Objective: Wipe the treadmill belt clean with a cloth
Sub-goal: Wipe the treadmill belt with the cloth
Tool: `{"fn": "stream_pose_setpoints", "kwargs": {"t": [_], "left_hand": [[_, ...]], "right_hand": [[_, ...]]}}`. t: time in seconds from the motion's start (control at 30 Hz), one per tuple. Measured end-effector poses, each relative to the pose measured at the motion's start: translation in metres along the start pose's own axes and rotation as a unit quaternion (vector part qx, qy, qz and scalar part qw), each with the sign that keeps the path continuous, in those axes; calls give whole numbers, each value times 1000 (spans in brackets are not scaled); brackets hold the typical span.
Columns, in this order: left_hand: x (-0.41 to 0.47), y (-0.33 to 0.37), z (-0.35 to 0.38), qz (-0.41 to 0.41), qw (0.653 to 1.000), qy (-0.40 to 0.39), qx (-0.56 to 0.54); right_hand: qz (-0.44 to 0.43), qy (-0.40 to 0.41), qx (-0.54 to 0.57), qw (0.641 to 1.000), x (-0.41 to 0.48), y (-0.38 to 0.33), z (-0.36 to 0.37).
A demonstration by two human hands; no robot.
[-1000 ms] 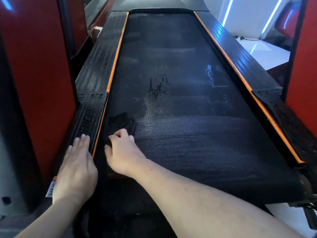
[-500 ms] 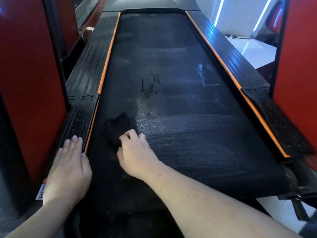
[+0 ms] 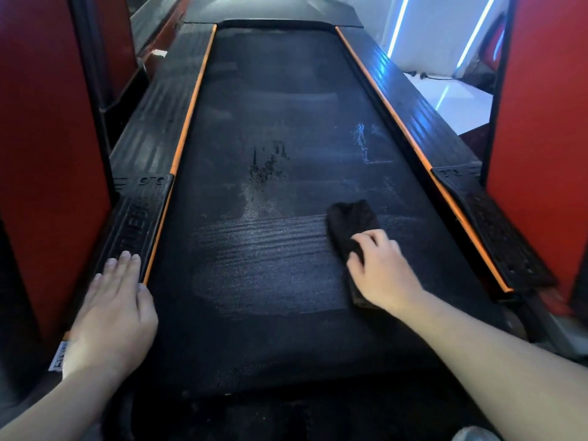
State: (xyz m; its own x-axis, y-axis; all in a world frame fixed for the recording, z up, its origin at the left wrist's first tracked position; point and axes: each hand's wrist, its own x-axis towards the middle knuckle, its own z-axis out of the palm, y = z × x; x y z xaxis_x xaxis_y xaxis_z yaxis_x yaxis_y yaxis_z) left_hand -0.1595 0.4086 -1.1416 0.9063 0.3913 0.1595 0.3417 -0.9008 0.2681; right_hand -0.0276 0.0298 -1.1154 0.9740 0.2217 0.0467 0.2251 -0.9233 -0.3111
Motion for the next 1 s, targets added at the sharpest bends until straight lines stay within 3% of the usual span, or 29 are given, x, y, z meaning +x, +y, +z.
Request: {"fn": "stream_pose_setpoints", "kwargs": {"t": [0.3, 0.4, 0.6, 0.73, 0.87, 1.0], "left_hand": [[0, -9, 6, 33, 998, 0, 54], [1, -7, 0, 22, 1000, 1, 22], [-7, 0, -10, 11, 1000, 15, -13], [4, 22, -4, 153, 985, -30, 76], [35, 72, 15, 150, 988, -7, 42], [42, 90, 42, 106, 992, -73, 17]], "right_hand": [[134, -1, -75, 988, -2, 99, -45], [167, -30, -84, 982, 0, 107, -55], [157, 5, -42, 987, 1, 105, -53], [121, 37, -31, 992, 6, 109, -47], [93, 78, -13, 992, 22, 100, -36], [108, 32, -29, 993, 31, 99, -26]]}}
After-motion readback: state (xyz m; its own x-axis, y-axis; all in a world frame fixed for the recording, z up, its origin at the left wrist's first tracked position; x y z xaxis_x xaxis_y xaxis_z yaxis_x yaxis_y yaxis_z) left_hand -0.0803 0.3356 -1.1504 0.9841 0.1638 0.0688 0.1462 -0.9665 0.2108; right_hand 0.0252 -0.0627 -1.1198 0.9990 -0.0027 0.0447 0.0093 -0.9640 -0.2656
